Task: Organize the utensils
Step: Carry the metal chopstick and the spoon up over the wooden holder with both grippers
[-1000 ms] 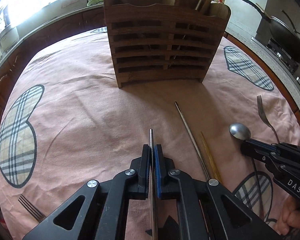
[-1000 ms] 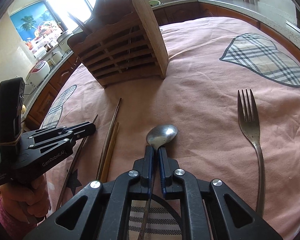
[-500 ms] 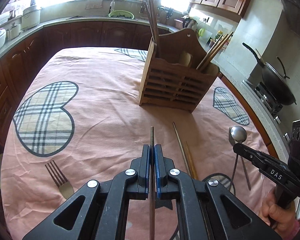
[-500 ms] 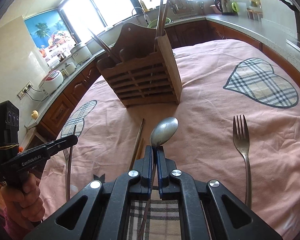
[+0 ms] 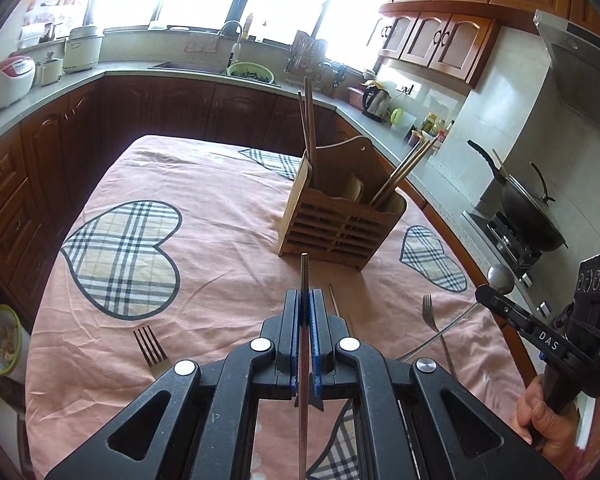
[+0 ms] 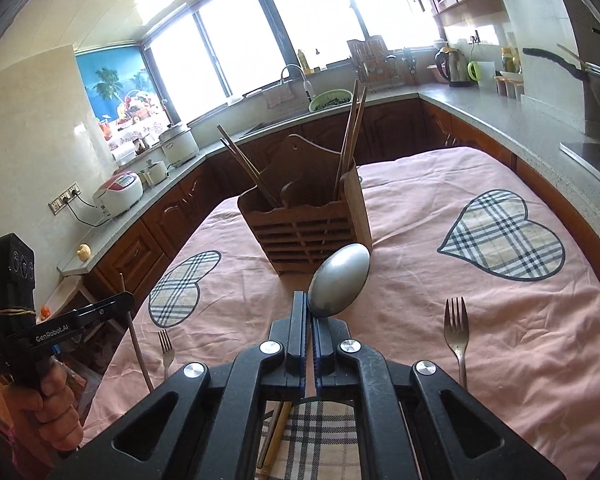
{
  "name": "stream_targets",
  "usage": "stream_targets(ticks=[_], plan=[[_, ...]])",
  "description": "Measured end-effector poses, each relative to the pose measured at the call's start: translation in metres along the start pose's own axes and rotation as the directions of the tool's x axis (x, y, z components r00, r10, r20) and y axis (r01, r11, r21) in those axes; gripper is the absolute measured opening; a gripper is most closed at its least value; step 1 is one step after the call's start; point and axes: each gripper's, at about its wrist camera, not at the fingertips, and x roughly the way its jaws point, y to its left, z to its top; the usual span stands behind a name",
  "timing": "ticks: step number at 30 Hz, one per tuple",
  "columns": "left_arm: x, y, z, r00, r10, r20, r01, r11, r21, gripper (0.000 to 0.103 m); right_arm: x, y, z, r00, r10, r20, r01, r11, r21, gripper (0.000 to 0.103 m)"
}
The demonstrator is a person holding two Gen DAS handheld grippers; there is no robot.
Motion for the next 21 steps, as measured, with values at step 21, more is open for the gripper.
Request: stream_targets(ticks=[21], plan=[[-0.045,-0.004,0.012,0.993,-0.016,0.120,0.015,1.000,0.014,0.003,-0.023,0.005,0.013,0.998,-0.003,0.067,0.004,1.000,-0.021,0.002]])
